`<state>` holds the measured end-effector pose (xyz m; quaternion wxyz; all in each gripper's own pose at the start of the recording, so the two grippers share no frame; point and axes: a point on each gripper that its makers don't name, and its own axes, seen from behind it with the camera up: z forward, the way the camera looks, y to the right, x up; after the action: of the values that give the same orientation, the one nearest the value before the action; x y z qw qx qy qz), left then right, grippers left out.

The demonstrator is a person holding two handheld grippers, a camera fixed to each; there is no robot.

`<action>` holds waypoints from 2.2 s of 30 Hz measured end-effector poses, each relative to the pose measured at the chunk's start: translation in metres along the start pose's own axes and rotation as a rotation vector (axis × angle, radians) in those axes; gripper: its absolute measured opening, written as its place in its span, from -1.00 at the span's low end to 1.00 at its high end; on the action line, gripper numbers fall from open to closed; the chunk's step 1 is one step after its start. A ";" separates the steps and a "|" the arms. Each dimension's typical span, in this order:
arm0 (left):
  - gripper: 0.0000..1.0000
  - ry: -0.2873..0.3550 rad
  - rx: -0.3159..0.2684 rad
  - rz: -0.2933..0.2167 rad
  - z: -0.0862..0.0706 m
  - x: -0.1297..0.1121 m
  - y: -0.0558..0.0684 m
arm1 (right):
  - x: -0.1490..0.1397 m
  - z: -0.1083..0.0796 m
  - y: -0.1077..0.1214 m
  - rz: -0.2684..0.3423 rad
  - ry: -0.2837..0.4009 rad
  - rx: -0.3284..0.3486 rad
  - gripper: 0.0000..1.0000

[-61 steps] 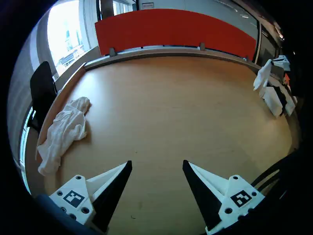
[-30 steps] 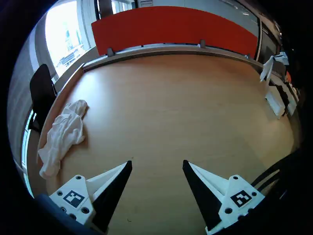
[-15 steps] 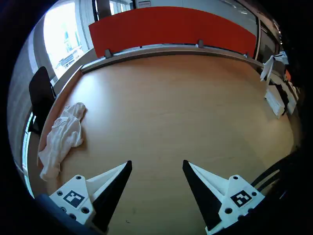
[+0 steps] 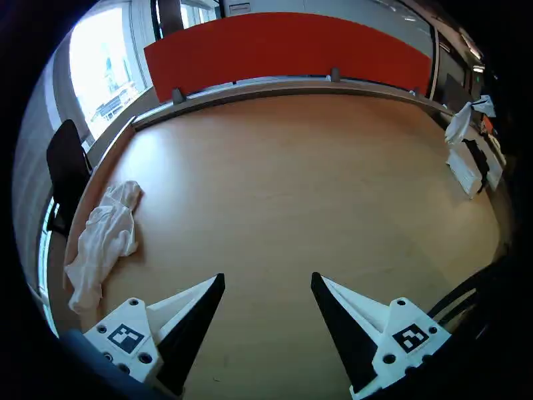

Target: Fold towel

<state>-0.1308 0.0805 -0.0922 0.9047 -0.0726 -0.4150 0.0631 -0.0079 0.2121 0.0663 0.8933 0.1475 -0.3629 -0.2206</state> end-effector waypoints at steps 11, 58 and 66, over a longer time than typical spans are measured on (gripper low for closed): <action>0.92 -0.004 -0.017 0.023 0.000 -0.002 0.011 | -0.075 -0.024 0.001 0.070 -0.082 -0.029 -0.92; 0.93 -0.026 0.008 0.043 -0.012 -0.017 0.005 | -0.216 -0.008 -0.019 0.283 -0.287 -0.037 -0.92; 0.93 -0.027 0.007 0.040 -0.012 -0.018 0.005 | -0.217 -0.007 -0.019 0.272 -0.293 -0.044 -0.92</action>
<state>-0.1334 0.0813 -0.1137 0.8979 -0.0768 -0.4252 0.0838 -0.1470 0.3056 -0.0735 0.8554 0.0439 -0.5009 -0.1247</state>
